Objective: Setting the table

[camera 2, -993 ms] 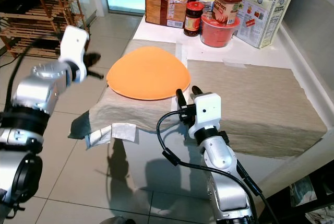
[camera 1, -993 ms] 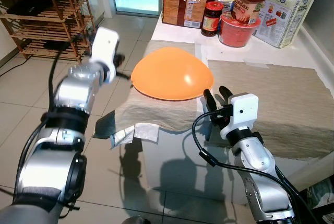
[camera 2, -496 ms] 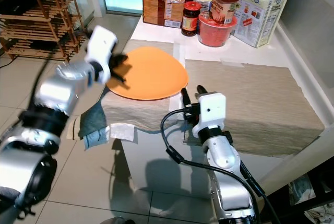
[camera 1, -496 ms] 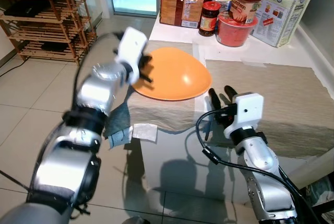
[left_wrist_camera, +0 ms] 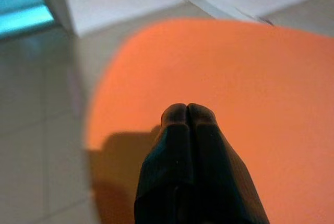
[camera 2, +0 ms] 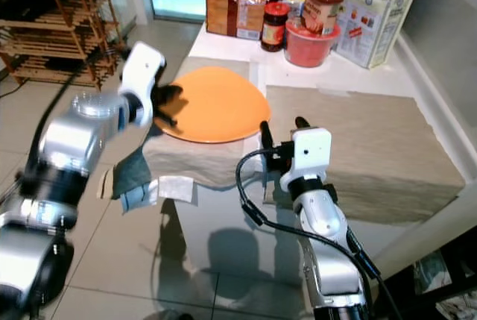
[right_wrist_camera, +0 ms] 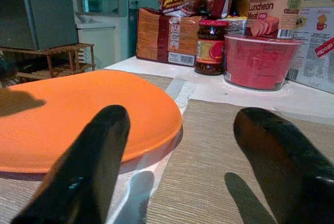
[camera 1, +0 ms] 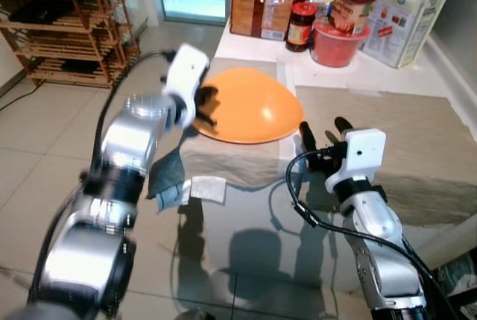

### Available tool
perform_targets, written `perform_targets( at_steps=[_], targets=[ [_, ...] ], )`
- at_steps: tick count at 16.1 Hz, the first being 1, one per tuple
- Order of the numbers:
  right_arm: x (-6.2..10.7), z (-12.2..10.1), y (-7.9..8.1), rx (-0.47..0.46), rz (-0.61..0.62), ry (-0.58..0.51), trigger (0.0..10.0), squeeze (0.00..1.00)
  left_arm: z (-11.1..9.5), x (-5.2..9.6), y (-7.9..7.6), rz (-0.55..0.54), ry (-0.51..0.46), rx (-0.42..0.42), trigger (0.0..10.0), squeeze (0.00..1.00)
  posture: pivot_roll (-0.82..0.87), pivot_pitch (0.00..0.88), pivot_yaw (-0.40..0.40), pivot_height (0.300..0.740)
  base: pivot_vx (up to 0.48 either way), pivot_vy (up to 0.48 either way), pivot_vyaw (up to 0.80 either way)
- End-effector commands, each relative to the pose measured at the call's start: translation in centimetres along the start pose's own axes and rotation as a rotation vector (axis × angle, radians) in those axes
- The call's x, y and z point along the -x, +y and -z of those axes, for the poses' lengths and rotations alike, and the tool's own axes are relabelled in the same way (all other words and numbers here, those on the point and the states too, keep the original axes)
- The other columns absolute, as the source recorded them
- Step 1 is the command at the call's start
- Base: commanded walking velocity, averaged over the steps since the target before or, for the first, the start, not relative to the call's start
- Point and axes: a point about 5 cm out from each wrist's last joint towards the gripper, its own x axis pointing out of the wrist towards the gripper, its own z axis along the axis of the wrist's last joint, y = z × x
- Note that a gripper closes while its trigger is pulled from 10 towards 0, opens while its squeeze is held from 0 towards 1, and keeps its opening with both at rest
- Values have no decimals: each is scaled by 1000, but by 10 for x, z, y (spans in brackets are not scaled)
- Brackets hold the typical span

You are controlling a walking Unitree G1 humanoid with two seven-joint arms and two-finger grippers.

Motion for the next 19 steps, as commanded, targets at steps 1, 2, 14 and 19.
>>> perform_targets(
  at_steps=[1, 2, 14, 19],
  targets=[
    [-2, 1, -2, 9, 14, 18, 10000, 1000, -2, 1, -6, 17, -17, -3, 10000, 0, 49, 6, 9, 740, 0, 0, 0],
    [-3, 2, -2, 15, 12, 20, 10000, 0, 0, 1, -7, 0, -50, -29, 10000, 0, 48, 6, 8, 740, 0, 0, 0],
    [-6, -2, 0, -18, 6, 8, 10000, 0, 19, 5, -14, -70, -116, -54, 10000, 0, 51, 10, 4, 740, 0, 0, 0],
    [-13, -6, -7, -145, 54, 15, 10000, 0, 33, 5, -23, -14, -50, -76, 10000, 0, 54, 15, 3, 740, 0, 0, 0]
  ],
)
